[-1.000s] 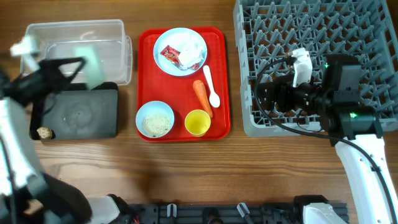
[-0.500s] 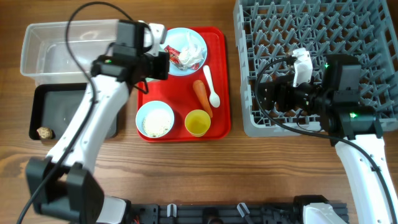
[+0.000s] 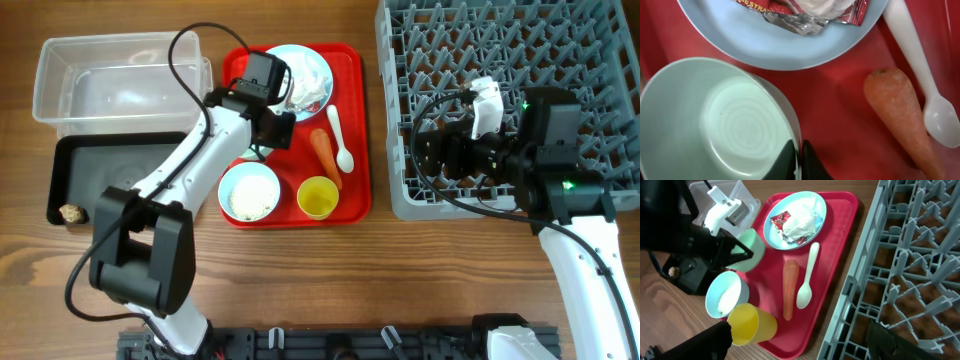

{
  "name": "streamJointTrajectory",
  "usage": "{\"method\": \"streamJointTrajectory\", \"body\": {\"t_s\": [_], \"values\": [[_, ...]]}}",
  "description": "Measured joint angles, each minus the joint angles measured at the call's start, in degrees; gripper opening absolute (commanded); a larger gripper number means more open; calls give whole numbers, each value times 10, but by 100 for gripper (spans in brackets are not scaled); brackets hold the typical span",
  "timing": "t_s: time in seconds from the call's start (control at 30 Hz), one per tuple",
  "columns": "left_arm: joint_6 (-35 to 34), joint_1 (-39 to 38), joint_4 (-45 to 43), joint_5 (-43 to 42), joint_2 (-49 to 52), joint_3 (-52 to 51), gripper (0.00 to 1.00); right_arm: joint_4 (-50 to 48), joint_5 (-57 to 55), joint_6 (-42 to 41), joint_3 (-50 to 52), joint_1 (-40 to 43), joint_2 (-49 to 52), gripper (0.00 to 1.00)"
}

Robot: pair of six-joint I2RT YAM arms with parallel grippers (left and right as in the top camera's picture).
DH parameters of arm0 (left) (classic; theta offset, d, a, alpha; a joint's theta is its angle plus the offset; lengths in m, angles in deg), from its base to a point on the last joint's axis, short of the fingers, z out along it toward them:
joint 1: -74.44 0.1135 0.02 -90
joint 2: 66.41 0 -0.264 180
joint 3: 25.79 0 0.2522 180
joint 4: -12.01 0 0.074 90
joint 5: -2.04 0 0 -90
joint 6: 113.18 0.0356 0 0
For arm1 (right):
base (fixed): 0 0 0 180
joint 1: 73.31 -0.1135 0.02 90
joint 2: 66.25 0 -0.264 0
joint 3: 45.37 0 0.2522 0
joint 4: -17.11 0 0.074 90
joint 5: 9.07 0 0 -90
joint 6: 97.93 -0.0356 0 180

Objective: Sort waste into correct bins and load items into the dishwasher rack
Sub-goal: 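Return the mint bowl to the red tray with the left gripper, then grasp the rim of the blue rice bowl with the left gripper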

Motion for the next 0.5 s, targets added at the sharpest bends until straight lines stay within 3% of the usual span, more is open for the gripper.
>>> {"method": "streamJointTrajectory", "body": {"t_s": [0.17, 0.37, 0.5], "values": [[-3, -3, 11, 2, 0, 0, 39, 0, -4, 0, 0, 0, 0, 89], [-7, -3, 7, 9, 0, 0, 47, 0, -4, 0, 0, 0, 0, 88], [-16, -3, 52, 10, -1, 17, 46, 0, -4, 0, 0, 0, 0, 89]]}}
